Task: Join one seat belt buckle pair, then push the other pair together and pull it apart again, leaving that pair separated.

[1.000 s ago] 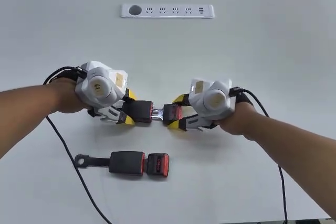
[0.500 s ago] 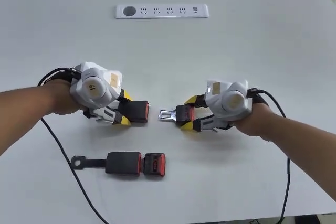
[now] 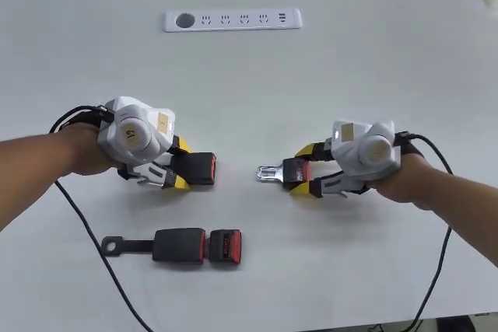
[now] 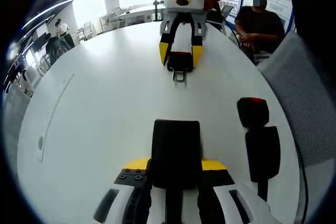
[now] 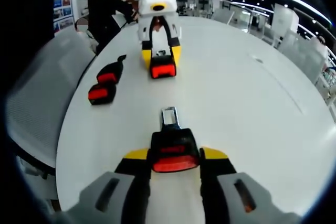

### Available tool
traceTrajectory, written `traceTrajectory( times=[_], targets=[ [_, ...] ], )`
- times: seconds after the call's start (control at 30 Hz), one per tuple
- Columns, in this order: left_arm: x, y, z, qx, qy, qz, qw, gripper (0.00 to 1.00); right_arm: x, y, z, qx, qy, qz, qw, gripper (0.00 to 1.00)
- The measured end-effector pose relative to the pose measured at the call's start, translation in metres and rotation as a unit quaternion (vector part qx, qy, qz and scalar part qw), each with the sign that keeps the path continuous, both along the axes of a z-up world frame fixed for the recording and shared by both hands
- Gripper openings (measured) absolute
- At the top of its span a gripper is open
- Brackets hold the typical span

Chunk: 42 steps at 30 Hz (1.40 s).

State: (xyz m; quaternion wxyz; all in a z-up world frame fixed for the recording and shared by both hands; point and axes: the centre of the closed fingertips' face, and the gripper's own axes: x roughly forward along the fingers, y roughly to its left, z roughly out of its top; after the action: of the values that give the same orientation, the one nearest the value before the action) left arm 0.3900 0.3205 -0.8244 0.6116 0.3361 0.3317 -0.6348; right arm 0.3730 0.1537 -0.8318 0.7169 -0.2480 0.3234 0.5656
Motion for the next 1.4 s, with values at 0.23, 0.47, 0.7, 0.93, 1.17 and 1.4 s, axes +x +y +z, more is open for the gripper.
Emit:
traceTrajectory(
  times=[0.23,0.47,0.7,0.93,1.17,1.4],
  targets=[
    [0.000,0.000,0.000,0.002,0.001,0.001,1.0000,0.34,-0.001,-0.018,-0.001,-0.005,0.004,-0.008,0.9999,0.36],
    [-0.001,0.000,0.001,0.003,0.001,0.001,1.0000,0.34,-0.005,-0.025,0.002,-0.004,0.000,-0.014,0.9999,0.37],
    [-0.002,0.000,0.001,0.003,0.000,0.002,1.0000,0.35,-0.013,-0.026,0.006,-0.003,0.001,-0.017,0.9999,0.37],
    [-0.003,0.001,0.001,0.027,0.006,0.011,0.9996,0.36,-0.015,-0.027,0.010,-0.010,-0.004,-0.029,0.9995,0.41],
    [0.006,-0.003,0.020,-0.027,0.023,0.126,0.9914,0.55,0.000,-0.025,0.032,0.053,-0.019,-0.139,0.9887,0.73],
    [0.020,0.009,0.046,-0.079,0.001,0.249,0.9652,0.88,0.014,-0.025,0.048,0.081,-0.056,-0.213,0.9720,0.91]
  ],
)
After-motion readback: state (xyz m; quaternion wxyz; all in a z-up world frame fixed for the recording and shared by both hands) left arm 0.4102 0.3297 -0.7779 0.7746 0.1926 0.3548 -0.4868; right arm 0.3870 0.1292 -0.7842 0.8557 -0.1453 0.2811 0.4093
